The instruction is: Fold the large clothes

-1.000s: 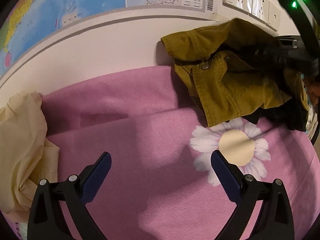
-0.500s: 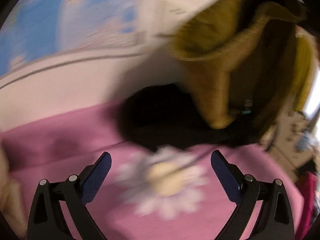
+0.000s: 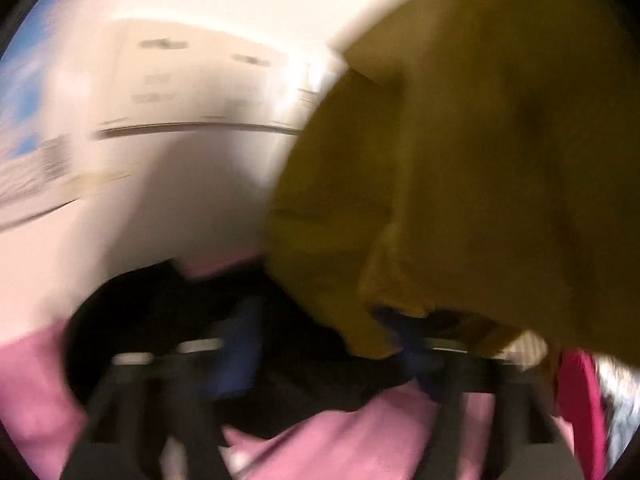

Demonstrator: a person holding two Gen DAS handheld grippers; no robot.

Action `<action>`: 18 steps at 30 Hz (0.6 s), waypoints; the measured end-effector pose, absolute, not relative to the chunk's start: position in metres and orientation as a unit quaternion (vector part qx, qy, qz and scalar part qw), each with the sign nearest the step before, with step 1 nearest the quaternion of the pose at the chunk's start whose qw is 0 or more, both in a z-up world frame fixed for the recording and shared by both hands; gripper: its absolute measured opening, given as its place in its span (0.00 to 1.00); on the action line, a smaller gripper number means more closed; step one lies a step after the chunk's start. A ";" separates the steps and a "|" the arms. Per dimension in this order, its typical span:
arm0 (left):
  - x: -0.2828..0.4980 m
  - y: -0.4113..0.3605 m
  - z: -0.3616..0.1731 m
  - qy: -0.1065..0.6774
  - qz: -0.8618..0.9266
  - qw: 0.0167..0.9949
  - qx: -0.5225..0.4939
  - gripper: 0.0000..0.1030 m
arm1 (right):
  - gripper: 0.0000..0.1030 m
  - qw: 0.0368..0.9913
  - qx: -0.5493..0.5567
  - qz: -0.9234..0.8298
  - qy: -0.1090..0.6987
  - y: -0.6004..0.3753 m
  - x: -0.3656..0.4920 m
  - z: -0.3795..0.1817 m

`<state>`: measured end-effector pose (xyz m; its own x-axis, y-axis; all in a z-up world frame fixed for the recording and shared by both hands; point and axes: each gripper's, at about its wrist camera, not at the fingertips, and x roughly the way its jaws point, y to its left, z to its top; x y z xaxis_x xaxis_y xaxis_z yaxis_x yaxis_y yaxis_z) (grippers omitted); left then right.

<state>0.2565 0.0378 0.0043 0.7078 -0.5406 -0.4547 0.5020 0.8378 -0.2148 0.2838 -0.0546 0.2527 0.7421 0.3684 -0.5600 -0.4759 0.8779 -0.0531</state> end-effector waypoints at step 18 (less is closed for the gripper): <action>0.201 0.109 0.032 0.134 -0.356 0.925 0.014 0.88 | 0.02 0.938 -0.083 0.212 0.260 -0.079 0.246 0.313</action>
<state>0.2006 0.1095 0.0321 0.7101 -0.6550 -0.2583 0.6628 0.7456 -0.0688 0.2465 -0.0794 0.3131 0.7752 0.3548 -0.5226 -0.4413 0.8962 -0.0461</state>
